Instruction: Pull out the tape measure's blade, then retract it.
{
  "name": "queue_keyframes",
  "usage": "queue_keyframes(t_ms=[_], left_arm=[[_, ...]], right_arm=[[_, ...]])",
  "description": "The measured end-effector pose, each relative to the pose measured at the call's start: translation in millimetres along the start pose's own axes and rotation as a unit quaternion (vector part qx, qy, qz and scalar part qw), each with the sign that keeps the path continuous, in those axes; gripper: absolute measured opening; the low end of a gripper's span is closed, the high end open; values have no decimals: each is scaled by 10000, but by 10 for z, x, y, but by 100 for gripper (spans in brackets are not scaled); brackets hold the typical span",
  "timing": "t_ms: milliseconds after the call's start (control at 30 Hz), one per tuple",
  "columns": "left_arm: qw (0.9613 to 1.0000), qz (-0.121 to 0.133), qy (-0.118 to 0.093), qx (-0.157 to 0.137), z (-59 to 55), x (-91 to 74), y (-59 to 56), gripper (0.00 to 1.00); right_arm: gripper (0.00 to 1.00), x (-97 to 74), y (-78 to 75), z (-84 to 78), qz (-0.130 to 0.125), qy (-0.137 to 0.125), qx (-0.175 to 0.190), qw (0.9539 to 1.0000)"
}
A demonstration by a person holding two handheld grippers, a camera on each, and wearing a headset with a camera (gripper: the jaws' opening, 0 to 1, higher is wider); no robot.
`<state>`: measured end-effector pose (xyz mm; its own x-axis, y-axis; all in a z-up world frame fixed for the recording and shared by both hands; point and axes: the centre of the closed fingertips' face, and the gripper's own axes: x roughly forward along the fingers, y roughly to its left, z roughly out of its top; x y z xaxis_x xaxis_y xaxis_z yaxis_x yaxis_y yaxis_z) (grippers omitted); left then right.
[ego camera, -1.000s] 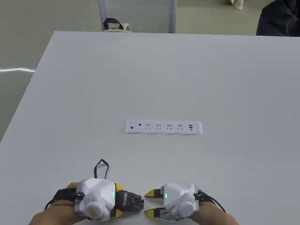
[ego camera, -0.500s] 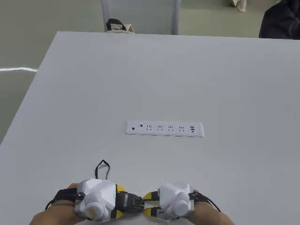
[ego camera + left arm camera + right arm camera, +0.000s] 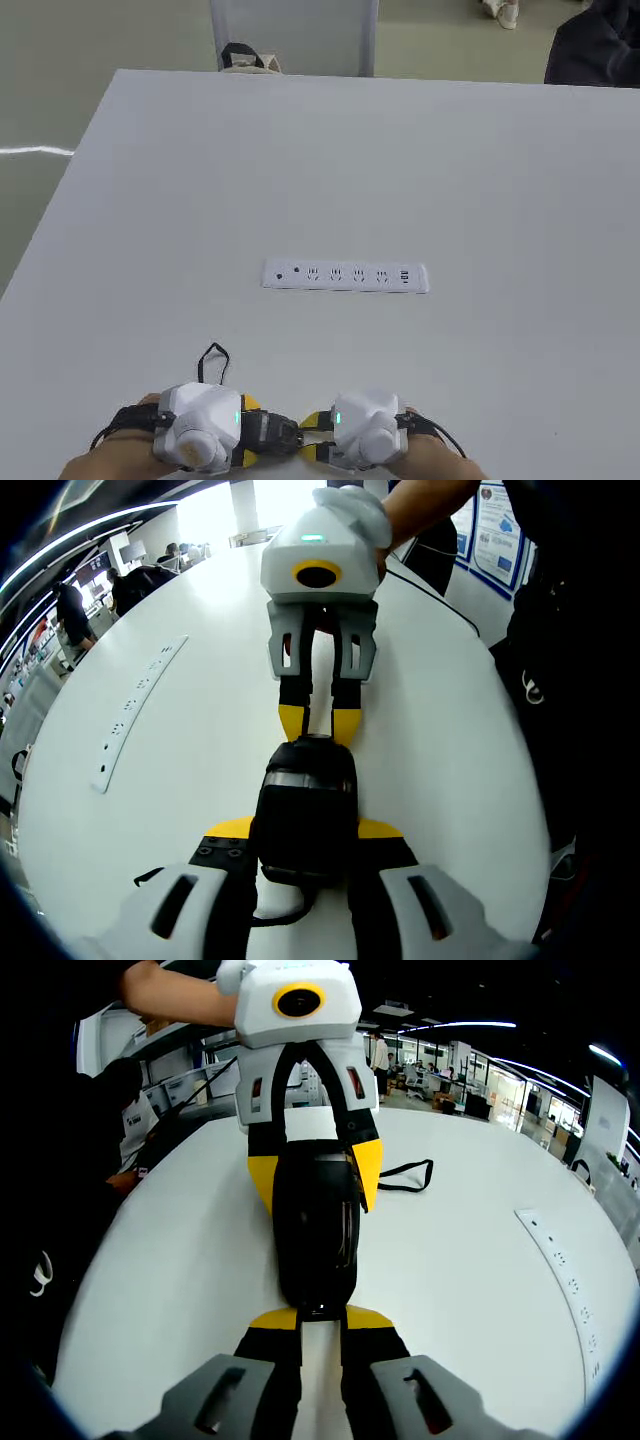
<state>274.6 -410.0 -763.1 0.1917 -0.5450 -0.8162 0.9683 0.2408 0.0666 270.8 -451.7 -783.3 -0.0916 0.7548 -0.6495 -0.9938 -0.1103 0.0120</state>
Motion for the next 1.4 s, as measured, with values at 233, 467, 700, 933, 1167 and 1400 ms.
queue_keyframes(t_ms=[233,467,700,933,1167,1400], left_arm=[[10000,-11,-49,2,18,-15,-4,31],[10000,-6,-64,5,16,-17,-4,31],[10000,-11,-74,-12,29,-29,-5,31],[10000,-8,-78,-19,16,-22,-3,30],[10000,-11,-86,-43,-3,-11,0,30],[9999,6,-111,-89,-28,-10,7,30]], right_arm=[[11,6,-4,-12,-12,44,56,10000],[11,6,-2,-3,-3,64,31,10000],[11,12,-4,-14,5,83,-1,10000],[11,3,-2,-3,11,97,-36,9999],[11,-3,1,1,21,95,-61,9999],[11,-8,-4,5,25,86,-72,9999]])
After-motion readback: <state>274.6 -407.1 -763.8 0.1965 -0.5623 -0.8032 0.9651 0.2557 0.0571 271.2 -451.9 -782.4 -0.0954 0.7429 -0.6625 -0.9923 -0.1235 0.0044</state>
